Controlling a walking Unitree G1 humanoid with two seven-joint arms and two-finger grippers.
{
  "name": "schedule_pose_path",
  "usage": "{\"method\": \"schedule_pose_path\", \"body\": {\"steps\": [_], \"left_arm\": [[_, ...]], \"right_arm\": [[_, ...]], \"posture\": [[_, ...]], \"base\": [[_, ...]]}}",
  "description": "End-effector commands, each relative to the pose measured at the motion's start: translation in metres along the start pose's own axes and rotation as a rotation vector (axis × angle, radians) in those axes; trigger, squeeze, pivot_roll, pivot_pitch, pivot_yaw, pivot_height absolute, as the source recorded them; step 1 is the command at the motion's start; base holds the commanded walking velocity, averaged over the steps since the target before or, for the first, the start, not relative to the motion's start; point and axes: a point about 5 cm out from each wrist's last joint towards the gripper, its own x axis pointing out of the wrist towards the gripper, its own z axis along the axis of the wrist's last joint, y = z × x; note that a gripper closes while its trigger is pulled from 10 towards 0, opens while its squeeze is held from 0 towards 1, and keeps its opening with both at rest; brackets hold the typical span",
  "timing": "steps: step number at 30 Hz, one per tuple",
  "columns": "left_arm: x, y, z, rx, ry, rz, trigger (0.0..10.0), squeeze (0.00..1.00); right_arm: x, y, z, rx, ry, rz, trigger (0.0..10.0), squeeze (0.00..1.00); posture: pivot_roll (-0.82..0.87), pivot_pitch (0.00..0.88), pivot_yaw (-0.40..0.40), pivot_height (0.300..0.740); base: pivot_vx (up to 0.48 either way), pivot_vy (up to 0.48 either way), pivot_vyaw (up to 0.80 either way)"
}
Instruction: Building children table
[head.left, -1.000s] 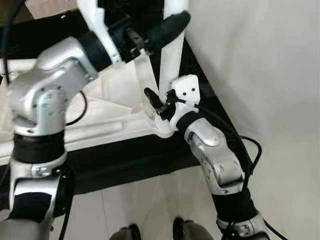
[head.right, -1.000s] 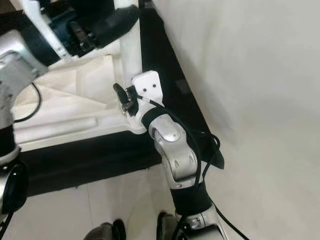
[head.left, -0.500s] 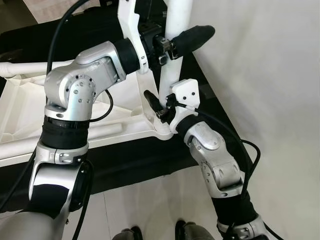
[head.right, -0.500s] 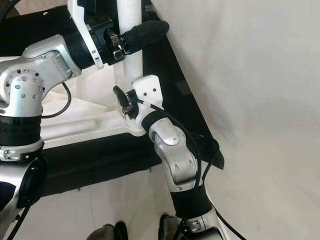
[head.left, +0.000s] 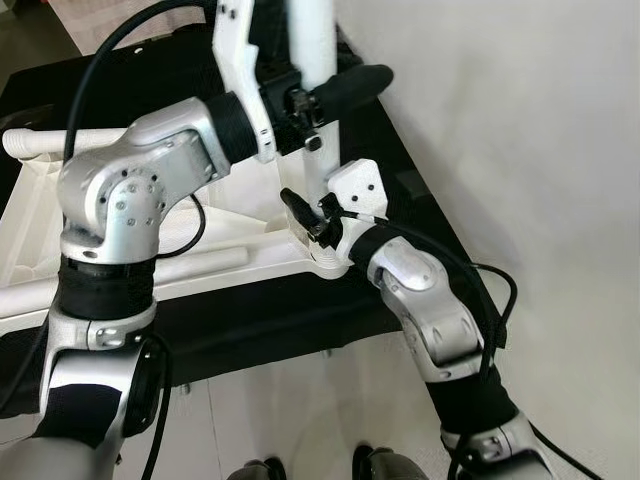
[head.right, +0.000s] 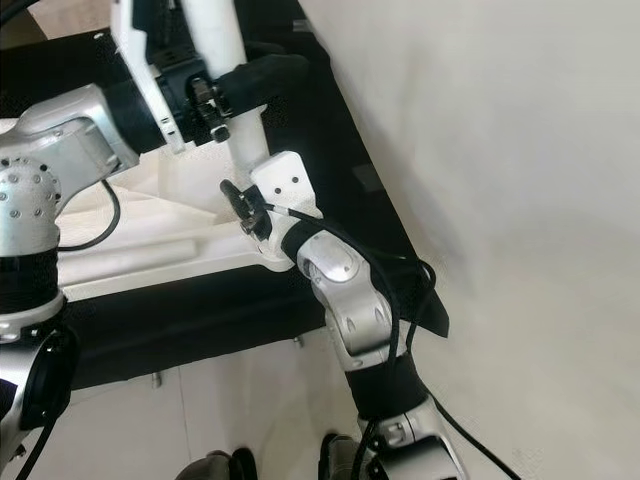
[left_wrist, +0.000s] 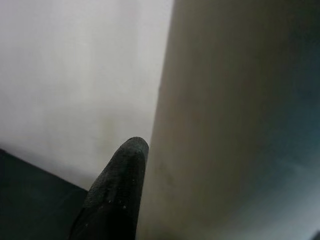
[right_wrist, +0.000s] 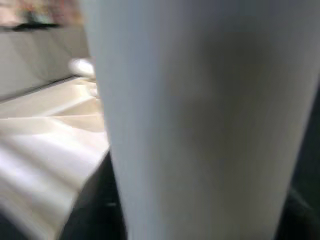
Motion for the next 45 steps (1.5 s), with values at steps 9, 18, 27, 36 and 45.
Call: {"method": "schedule_pose_path", "body": {"steps": [9,18,27,36,45], "left_arm": [[-0.008,-0.037,-0.023,-0.07,-0.003,-0.318,0.0,0.0],[-0.007,-0.05,-0.037,-0.073,0.011,-0.385,0.0,0.0],[-0.005,-0.048,-0.044,-0.091,0.014,-0.386,0.0,0.0],[-0.004,-0.044,-0.048,-0.097,0.008,-0.363,10.0,0.0],[-0.003,-0.03,-0.046,-0.088,-0.012,-0.237,10.0,1.0]], "right_arm": [[0.015,-0.017,0.022,-0.017,0.096,0.549,10.0,0.07],[0.027,-0.018,0.038,0.071,0.081,0.718,3.4,0.0],[0.028,-0.018,0.036,0.064,0.103,0.811,0.0,0.0],[0.029,-0.027,0.03,0.098,0.108,0.723,0.0,0.0],[0.023,-0.039,0.022,0.137,0.07,0.503,0.0,0.0]], "posture": [[-0.05,0.189,0.03,0.74],[-0.08,0.195,0.032,0.74],[-0.08,0.206,0.037,0.74],[-0.09,0.212,0.047,0.74],[-0.09,0.226,0.05,0.74]], "base": [[0.0,0.0,0.0],[0.0,0.0,0.0],[0.0,0.0,0.0],[0.0,0.0,0.0],[0.0,0.0,0.0]]}}
